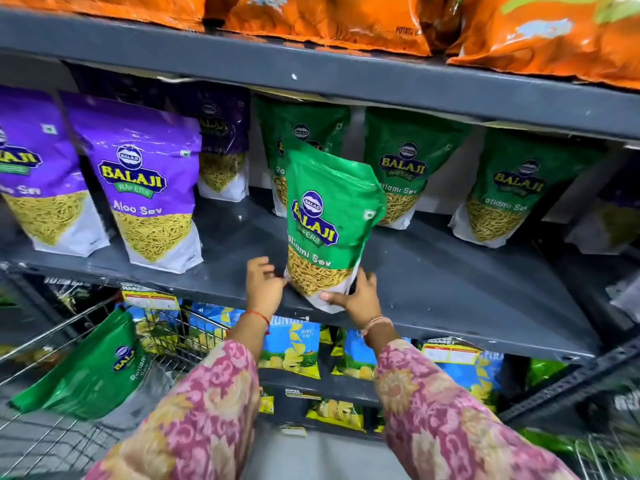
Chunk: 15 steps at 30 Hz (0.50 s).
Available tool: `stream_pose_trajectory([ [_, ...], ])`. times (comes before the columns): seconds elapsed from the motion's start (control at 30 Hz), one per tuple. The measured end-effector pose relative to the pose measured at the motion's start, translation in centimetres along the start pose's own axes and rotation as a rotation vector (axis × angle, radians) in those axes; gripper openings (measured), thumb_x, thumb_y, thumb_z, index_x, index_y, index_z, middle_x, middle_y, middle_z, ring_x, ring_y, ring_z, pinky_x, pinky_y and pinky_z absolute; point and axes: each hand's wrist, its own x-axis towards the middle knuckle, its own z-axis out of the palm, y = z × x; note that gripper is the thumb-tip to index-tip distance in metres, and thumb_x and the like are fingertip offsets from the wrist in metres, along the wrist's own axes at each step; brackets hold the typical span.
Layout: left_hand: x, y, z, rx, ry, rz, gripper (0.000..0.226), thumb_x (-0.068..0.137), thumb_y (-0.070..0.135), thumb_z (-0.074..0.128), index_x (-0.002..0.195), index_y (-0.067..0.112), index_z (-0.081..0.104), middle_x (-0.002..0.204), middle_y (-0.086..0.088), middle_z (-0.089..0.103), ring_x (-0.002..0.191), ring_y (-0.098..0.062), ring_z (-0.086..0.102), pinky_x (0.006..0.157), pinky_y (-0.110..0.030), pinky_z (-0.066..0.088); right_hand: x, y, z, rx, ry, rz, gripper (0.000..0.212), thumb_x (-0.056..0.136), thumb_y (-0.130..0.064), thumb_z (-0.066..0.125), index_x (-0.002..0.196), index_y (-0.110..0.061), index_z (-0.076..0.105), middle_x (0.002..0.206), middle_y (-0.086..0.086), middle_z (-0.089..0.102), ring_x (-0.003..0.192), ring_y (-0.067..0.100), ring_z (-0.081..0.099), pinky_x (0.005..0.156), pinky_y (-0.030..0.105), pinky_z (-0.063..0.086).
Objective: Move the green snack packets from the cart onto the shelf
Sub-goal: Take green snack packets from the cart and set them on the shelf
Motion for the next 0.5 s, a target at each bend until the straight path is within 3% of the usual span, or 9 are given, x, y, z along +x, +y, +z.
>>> stream_pose_trajectory([
  [0.07, 1.1, -0.1, -0.5, 0.166, -0.194, -0.063, 0.073, 0.074, -0.018, 0.052, 0.136, 0.009, 0.024, 0.137, -0.014, 0.041, 0.129, -0.028, 0.036, 0.104, -0.036, 0.034, 0.7, 0.1, -0.6, 0.021, -0.048, 0.029, 0.062, 0.061, -0.005, 0.079, 0.116, -0.004, 0.050, 0.114, 0.017, 0.053, 0.105, 0.025, 0.050, 0.088, 0.029, 0.039],
  [0.1, 1.5, -0.2, -0.6, 0.236, -0.299, -0.077, 0.080, 0.075, -0.016, 0.053, 0.140, 0.013, 0.016, 0.143, -0.011, 0.035, 0.133, -0.025, 0.031, 0.108, -0.035, 0.029, 1.0, 0.2, -0.9, 0.053, -0.059, 0.037, 0.058, 0.063, -0.002, 0.077, 0.114, -0.002, 0.051, 0.116, 0.019, 0.057, 0.106, 0.027, 0.053, 0.088, 0.031, 0.041],
  [0.2, 2.0, -1.1, -1.0, 0.342, -0.445, -0.131, 0.074, 0.076, -0.012, 0.055, 0.137, 0.016, 0.025, 0.135, -0.010, 0.046, 0.125, -0.025, 0.041, 0.108, -0.035, 0.029, 1.4, 0.7, -1.5, 0.053, -0.088, 0.064, 0.057, 0.067, -0.001, 0.073, 0.117, -0.002, 0.046, 0.116, 0.015, 0.058, 0.104, 0.023, 0.054, 0.090, 0.033, 0.043],
  [0.33, 1.8, -2.5, -1.3, 0.271, -0.389, -0.106, 0.067, 0.071, -0.014, 0.061, 0.129, 0.006, 0.033, 0.125, -0.009, 0.050, 0.113, -0.018, 0.045, 0.103, -0.033, 0.034, 1.9, 1.6, -1.4, 0.038, -0.156, 0.071, 0.056, 0.075, -0.002, 0.066, 0.125, -0.005, 0.039, 0.127, 0.016, 0.054, 0.117, 0.029, 0.051, 0.104, 0.045, 0.040],
  [0.5, 1.6, -2.9, -1.2, 0.259, -0.406, -0.041, 0.064, 0.071, -0.012, 0.063, 0.126, 0.003, 0.035, 0.124, -0.007, 0.050, 0.110, -0.016, 0.046, 0.102, -0.032, 0.034, 1.3, 2.1, -0.9, -0.070, -0.140, 0.104, 0.046, 0.083, -0.015, 0.061, 0.121, -0.003, 0.040, 0.126, 0.018, 0.056, 0.117, 0.034, 0.052, 0.100, 0.042, 0.042],
])
